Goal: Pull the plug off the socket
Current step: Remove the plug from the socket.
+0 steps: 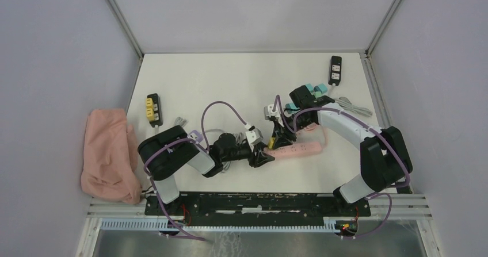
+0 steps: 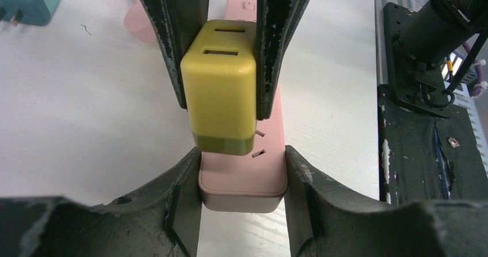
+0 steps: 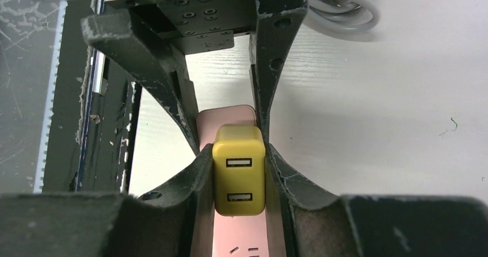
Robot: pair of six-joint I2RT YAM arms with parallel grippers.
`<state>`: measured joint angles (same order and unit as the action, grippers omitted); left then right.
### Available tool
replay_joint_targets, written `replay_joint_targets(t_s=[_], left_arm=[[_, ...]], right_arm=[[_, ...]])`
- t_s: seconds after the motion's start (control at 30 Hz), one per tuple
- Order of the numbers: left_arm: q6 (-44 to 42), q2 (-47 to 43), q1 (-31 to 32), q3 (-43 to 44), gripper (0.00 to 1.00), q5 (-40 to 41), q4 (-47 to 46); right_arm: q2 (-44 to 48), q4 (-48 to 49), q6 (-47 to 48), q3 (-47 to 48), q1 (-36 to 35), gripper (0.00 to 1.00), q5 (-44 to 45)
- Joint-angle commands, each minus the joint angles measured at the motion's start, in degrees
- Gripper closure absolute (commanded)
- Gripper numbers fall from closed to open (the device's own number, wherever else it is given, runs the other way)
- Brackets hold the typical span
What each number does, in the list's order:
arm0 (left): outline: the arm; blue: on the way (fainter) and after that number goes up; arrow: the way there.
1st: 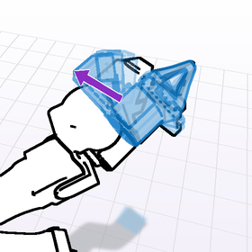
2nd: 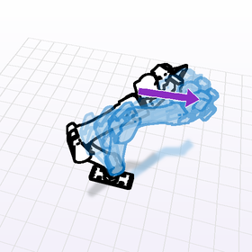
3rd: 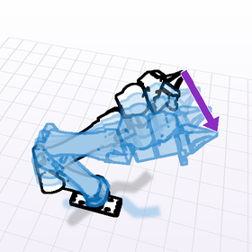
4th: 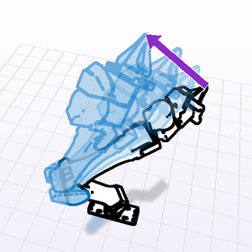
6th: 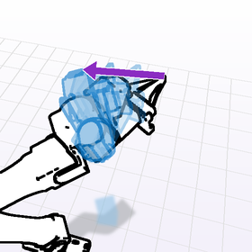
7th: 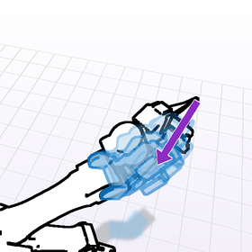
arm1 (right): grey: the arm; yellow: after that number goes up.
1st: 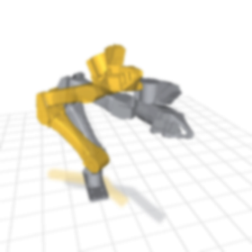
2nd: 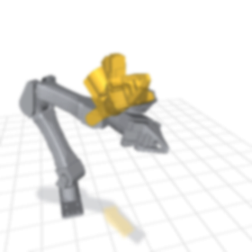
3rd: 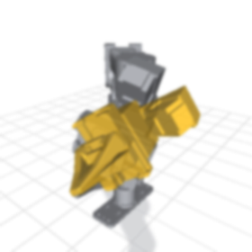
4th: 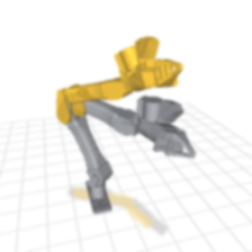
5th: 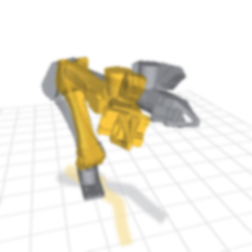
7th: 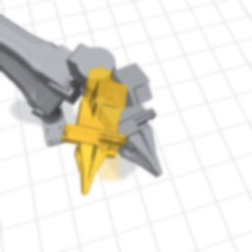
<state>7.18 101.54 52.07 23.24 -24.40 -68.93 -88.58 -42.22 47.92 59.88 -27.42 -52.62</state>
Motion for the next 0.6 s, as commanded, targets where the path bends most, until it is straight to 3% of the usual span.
replay_joint_targets(t_s=[0.0, 0.1, 0.27, 0.43, 0.47, 0.57], left_arm=[[1.3, 1.3, -0.7, -0.1, 0.97, 1.5, 1.4], [1.6, 1.6, -1.0, 0.4, 0.97, 0.8, 1.2], [2.1, 1.3, -0.9, 0.3, 0.97, 0.8, 1.3], [2.0, 0.1, -1.0, -1.7, 0.97, 2.1, 1.2], [2.1, 0.0, -1.0, -2.0, 0.97, 2.2, 0.8], [2.3, -0.5, -1.1, -2.1, 0.97, 2.0, 0.8]], right_arm=[[3.6, -6.6, 11.4, 1.0, 2.9, 1.00, -3.2], [3.7, -6.2, 10.7, 0.3, 0.0, 1.00, -6.2], [1.1, 1.3, -2.1, 2.9, -3.2, 1.00, -7.7], [0.2, -1.0, -1.2, 4.6, 5.9, 1.00, -6.9], [0.3, 0.2, -3.2, 4.2, 8.5, 1.00, -6.4], [2.1, 15.4, -19.4, 0.2, 15.8, 1.00, -3.2]])
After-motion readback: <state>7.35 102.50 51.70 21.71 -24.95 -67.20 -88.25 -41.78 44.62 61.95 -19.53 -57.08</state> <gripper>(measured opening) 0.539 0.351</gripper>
